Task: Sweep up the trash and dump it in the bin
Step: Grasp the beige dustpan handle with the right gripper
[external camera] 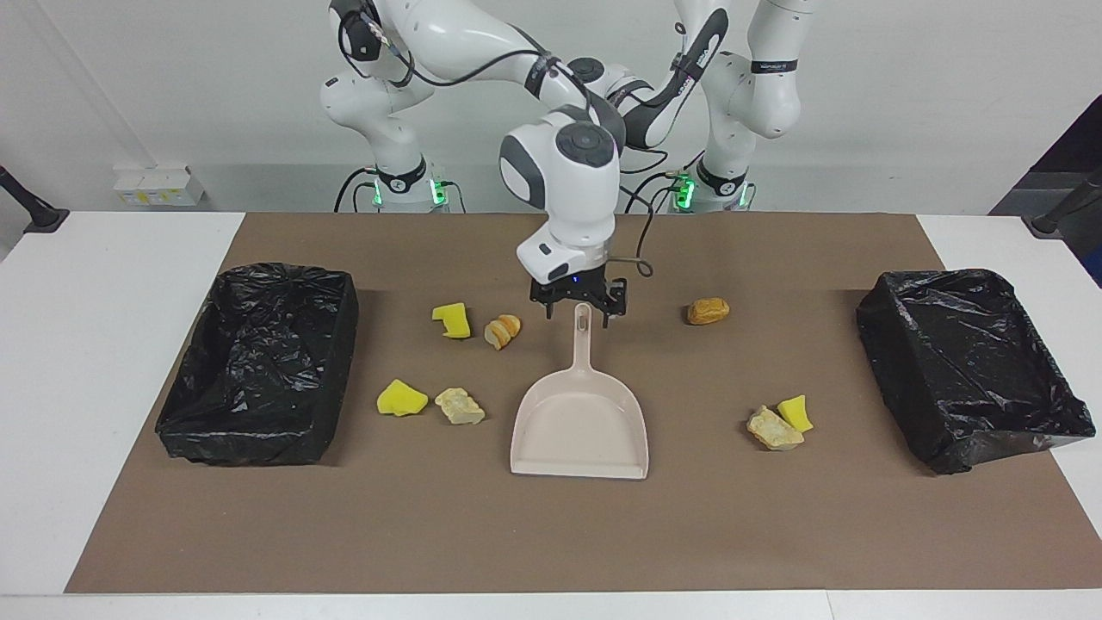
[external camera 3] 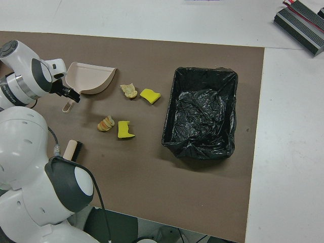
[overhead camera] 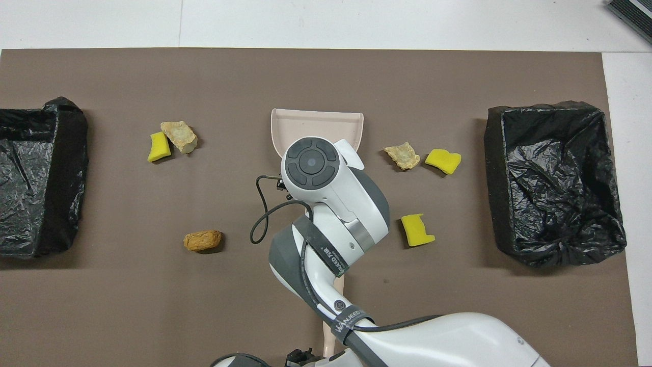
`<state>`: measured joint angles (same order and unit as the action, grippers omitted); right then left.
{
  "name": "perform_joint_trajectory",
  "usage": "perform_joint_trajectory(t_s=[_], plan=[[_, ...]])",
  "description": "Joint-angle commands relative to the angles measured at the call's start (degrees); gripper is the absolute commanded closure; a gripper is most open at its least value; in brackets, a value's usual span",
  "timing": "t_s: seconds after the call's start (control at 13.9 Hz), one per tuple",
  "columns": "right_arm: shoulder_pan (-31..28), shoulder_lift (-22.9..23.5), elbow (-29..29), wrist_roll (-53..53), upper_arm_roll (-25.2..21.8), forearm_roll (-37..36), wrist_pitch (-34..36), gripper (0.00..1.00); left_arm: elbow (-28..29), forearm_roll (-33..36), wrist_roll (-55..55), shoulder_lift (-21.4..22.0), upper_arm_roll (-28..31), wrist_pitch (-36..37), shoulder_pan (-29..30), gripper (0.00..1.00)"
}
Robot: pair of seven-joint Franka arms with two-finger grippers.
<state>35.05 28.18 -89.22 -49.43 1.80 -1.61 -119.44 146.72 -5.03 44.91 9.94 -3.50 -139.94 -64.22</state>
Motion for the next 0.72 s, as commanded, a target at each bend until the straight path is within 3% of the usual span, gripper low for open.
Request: perform_joint_trajectory(t_s=[0.0,0.07,0.14,0.22,0.29,0.51,0.65], plan=[[0.2,-2.5,-6.6,-0.4,0.0,-0.2,-5.2,0.00,-1.1,0.5,1.2,1.4,0.8,3.3,-1.2,0.59],[0.2,-2.4,-6.5,-0.1,0.0,-0.2,-5.6,0.04,-1.2,0.5,1.2,1.7,0.8,3.4,-1.2,0.70],[0.2,-2.3,-6.3,-0.1,0.0,-0.2,-5.8,0.11,-1.1,0.7,1.1,1.9,0.8,3.4,-1.0,1.00],[0.2,-2.3,-6.2,-0.1,0.0,-0.1,-6.0,0.19,-1.1,2.0,1.1,1.9,0.8,3.6,-0.5,1.00],[0.0,-2.1,-6.1,-0.1,0.0,-0.2,-6.7,0.38,-1.1,2.2,1.2,2.0,0.8,4.4,-0.4,1.00],[0.1,-1.7,-4.2,-0.3,0.0,-0.1,-6.9,0.83,-0.2,2.2,1.3,5.9,0.8,8.3,1.3,1.00],[0.4,-1.6,-4.3,0.0,0.0,-0.5,-6.8,1.00,-0.1,2.6,1.2,8.4,0.7,11.1,4.5,1.00]])
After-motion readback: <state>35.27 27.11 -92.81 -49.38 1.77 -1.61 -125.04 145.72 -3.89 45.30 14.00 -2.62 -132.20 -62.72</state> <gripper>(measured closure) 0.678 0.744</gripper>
